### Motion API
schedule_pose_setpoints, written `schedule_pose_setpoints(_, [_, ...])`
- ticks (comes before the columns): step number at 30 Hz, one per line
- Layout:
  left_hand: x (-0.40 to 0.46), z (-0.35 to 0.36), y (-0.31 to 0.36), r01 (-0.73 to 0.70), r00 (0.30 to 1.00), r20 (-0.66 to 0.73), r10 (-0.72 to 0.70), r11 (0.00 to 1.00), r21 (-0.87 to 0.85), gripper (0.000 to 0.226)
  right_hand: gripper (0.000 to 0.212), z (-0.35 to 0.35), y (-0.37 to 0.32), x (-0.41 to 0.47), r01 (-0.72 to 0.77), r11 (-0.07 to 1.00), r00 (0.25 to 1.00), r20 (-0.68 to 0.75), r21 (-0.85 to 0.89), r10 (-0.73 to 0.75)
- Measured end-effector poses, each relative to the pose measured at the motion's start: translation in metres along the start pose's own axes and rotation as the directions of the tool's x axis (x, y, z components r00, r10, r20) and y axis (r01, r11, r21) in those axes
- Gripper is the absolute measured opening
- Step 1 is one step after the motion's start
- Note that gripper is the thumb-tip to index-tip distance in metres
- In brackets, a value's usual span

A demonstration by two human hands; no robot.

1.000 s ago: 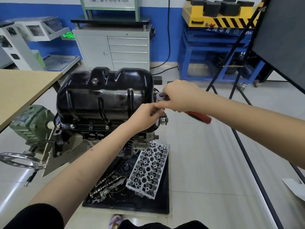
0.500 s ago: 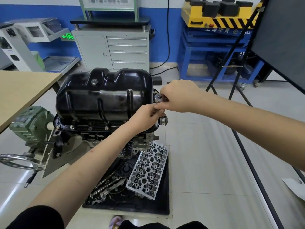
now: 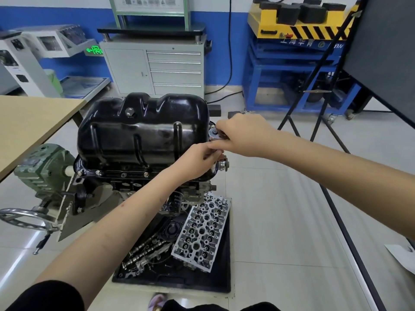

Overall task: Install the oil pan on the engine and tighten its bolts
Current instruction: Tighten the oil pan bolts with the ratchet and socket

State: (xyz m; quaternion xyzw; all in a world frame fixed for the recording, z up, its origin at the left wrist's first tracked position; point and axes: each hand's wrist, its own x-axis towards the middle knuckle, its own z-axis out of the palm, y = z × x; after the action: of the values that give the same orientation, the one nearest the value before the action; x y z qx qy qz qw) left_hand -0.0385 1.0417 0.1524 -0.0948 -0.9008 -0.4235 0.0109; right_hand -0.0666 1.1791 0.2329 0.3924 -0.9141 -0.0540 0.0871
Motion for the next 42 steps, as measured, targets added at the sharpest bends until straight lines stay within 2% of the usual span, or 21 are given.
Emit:
schedule_pose_setpoints(2, [0.001, -0.002, 0.001, 0.019, 1.000, 0.016, -0.020, 0.998, 0.053, 0.023, 0.029, -0.008, 0.005, 0.005, 0.068, 0.997, 0.996, 0.050, 0.030, -0.070])
schedule_pose_setpoints(4, [0.003, -0.002, 0.003, 0.009, 0.999, 0.048, -0.014, 0.995, 0.102, 0.022, 0.018, -0.016, 0.012, 0.009, 0.207, 0.978, 0.974, 0.092, -0.007, -0.205])
schedule_pose_setpoints(6, [0.002, 0.000, 0.004, -0.003, 0.998, 0.068, -0.005, 0.994, 0.113, 0.022, 0.022, -0.019, 0.016, 0.009, 0.288, 0.957, 0.952, 0.117, -0.035, -0.282])
schedule_pose_setpoints(8, [0.002, 0.001, 0.002, 0.016, 0.998, 0.064, -0.025, 0.991, 0.135, 0.026, 0.024, -0.019, 0.017, 0.007, 0.240, 0.971, 0.966, 0.096, 0.003, -0.239])
schedule_pose_setpoints(10, [0.001, 0.002, 0.000, 0.040, 0.998, 0.050, -0.047, 0.991, 0.131, 0.029, 0.021, -0.015, 0.014, 0.004, 0.177, 0.984, 0.984, 0.029, -0.037, -0.176])
schedule_pose_setpoints(11, [0.001, 0.003, 0.000, 0.046, 0.998, 0.036, -0.050, 0.993, 0.110, 0.029, 0.027, -0.012, 0.012, 0.002, 0.143, 0.988, 0.990, 0.010, -0.057, -0.143])
schedule_pose_setpoints(13, [0.000, 0.003, -0.001, 0.042, 0.999, 0.006, -0.043, 0.997, 0.060, 0.028, 0.043, -0.002, 0.004, -0.003, 0.016, 0.996, 1.000, -0.014, 0.085, -0.015])
schedule_pose_setpoints(15, [0.000, 0.003, -0.002, 0.029, 0.999, -0.014, -0.029, 0.999, 0.028, 0.028, 0.045, 0.004, -0.003, -0.003, -0.084, 0.981, 0.996, -0.012, 0.174, 0.088])
schedule_pose_setpoints(17, [0.000, 0.003, -0.003, 0.024, 0.999, -0.025, -0.024, 1.000, 0.009, 0.024, 0.039, 0.003, -0.002, -0.001, -0.056, 0.988, 0.998, -0.013, 0.145, 0.059])
schedule_pose_setpoints(20, [0.001, 0.002, -0.002, 0.024, 1.000, -0.007, -0.024, 1.000, 0.018, 0.021, 0.024, -0.010, 0.010, 0.004, 0.118, 0.980, 0.989, 0.071, 0.162, -0.131])
schedule_pose_setpoints(23, [0.001, 0.002, -0.001, 0.026, 1.000, 0.002, -0.026, 0.999, 0.033, 0.021, 0.024, -0.021, 0.019, 0.007, 0.300, 0.954, 0.946, 0.123, 0.021, -0.301])
schedule_pose_setpoints(25, [0.001, 0.002, -0.002, 0.032, 0.999, 0.011, -0.032, 0.999, 0.025, 0.021, 0.025, -0.022, 0.016, 0.005, 0.251, 0.968, 0.962, 0.110, 0.011, -0.250])
schedule_pose_setpoints(27, [0.001, 0.002, -0.002, 0.038, 0.999, 0.008, -0.038, 0.999, 0.032, 0.022, 0.033, -0.015, 0.008, 0.000, 0.123, 0.992, 0.991, 0.054, -0.013, -0.122])
schedule_pose_setpoints(29, [0.000, 0.003, -0.003, 0.042, 0.999, -0.012, -0.041, 0.997, 0.066, 0.024, 0.040, -0.006, -0.004, -0.004, -0.016, 1.000, 1.000, 0.002, 0.019, 0.016])
schedule_pose_setpoints(31, [-0.001, 0.005, -0.003, 0.037, 0.999, -0.033, -0.035, 0.997, 0.062, 0.024, 0.038, -0.003, -0.008, -0.005, -0.063, 0.996, 0.998, -0.008, 0.056, 0.063])
schedule_pose_setpoints(34, [-0.001, 0.004, -0.001, 0.027, 0.999, -0.031, -0.025, 0.999, 0.040, 0.017, 0.031, -0.007, 0.003, -0.001, 0.090, 0.996, 0.996, 0.020, -0.010, -0.090])
schedule_pose_setpoints(37, [0.000, 0.000, 0.003, 0.053, 0.998, 0.012, -0.054, 0.998, 0.043, 0.019, 0.038, -0.011, 0.015, 0.003, 0.309, 0.945, 0.949, 0.103, -0.108, -0.299])
schedule_pose_setpoints(39, [0.000, -0.001, 0.004, 0.057, 0.998, 0.022, -0.059, 0.997, 0.053, 0.020, 0.040, -0.011, 0.015, 0.003, 0.317, 0.936, 0.948, 0.069, -0.150, -0.310])
schedule_pose_setpoints(42, [0.000, 0.000, 0.003, 0.055, 0.998, 0.004, -0.055, 0.994, 0.097, 0.019, 0.038, -0.005, 0.008, 0.000, 0.176, 0.950, 0.979, -0.054, -0.258, -0.196])
